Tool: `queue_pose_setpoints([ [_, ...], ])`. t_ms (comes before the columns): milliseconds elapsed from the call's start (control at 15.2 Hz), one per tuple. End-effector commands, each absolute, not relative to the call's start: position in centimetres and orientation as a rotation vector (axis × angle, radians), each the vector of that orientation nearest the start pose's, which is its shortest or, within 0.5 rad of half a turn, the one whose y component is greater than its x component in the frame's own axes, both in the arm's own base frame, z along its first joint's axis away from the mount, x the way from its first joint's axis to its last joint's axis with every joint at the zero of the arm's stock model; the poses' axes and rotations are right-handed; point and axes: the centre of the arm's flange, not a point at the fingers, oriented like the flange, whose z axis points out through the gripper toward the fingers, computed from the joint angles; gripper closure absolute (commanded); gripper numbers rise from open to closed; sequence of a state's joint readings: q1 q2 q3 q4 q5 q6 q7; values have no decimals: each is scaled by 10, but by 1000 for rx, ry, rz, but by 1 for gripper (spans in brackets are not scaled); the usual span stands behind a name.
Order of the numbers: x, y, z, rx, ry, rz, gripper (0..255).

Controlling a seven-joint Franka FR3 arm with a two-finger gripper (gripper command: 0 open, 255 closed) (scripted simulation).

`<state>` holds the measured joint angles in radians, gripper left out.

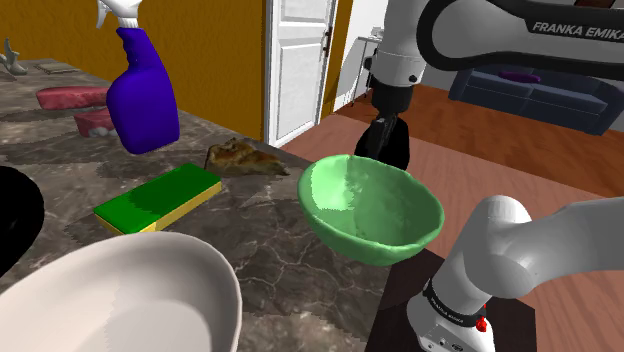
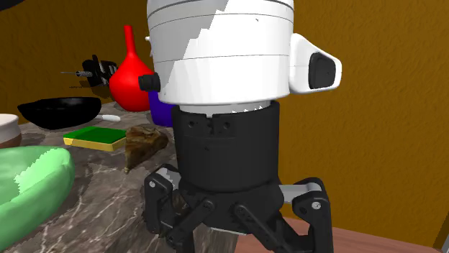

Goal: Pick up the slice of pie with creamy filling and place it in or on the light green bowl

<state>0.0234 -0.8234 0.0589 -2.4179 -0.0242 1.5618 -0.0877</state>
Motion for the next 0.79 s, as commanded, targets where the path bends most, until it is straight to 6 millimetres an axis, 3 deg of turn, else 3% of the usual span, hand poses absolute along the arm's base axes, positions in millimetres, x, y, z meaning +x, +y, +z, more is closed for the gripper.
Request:
queue_pose_setpoints([
  [0,294,26,572,-3199,-241,55,0],
  [726,354,152,608,-3184,-307,55,0],
])
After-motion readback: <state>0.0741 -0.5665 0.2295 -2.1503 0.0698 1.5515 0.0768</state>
